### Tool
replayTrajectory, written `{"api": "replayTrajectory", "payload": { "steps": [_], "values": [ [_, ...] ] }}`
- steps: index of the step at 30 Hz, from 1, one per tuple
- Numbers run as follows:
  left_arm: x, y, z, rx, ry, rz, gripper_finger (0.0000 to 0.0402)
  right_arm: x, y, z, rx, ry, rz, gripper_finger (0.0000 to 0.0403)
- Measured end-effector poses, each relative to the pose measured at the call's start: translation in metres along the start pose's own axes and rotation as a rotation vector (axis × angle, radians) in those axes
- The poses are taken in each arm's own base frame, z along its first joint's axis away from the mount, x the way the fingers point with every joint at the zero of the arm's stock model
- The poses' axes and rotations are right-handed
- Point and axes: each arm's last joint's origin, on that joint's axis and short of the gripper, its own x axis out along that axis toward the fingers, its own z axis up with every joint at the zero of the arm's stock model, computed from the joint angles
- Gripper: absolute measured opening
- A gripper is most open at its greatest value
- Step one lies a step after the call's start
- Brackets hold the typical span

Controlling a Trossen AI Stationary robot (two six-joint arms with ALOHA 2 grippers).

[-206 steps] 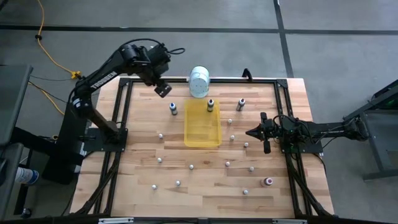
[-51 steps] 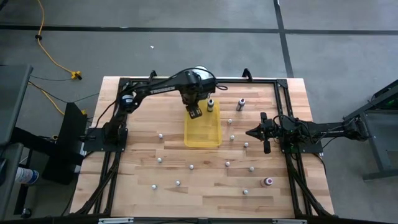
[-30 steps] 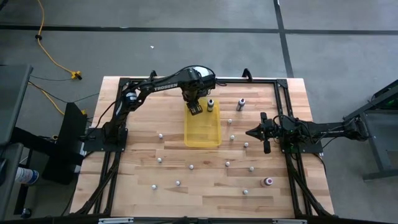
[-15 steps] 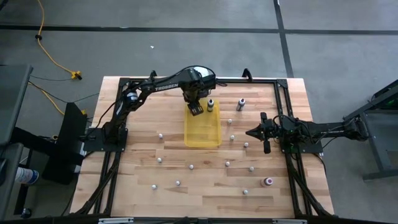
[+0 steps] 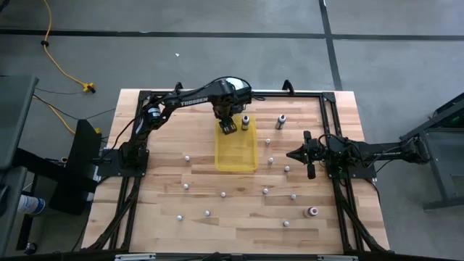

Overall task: Pick & Place food coloring
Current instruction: Put the small green food coloring bottle in the yellow transparent bin

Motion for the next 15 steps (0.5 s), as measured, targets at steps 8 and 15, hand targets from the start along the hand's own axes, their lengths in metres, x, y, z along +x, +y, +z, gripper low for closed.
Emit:
{"api": "replayTrajectory", "payload": {
  "steps": [8,15],
  "values": [
    [-0.040,0.004,0.005,0.007,-0.102,0.003,0.0156,0.000,0.000,0.000,0.000,0.000,0.000,0.0000],
    [-0.082,-0.001,0.002,0.030,-0.247,0.008,0.0157,0.000,0.000,0.000,0.000,0.000,0.000,0.0000]
  ]
}}
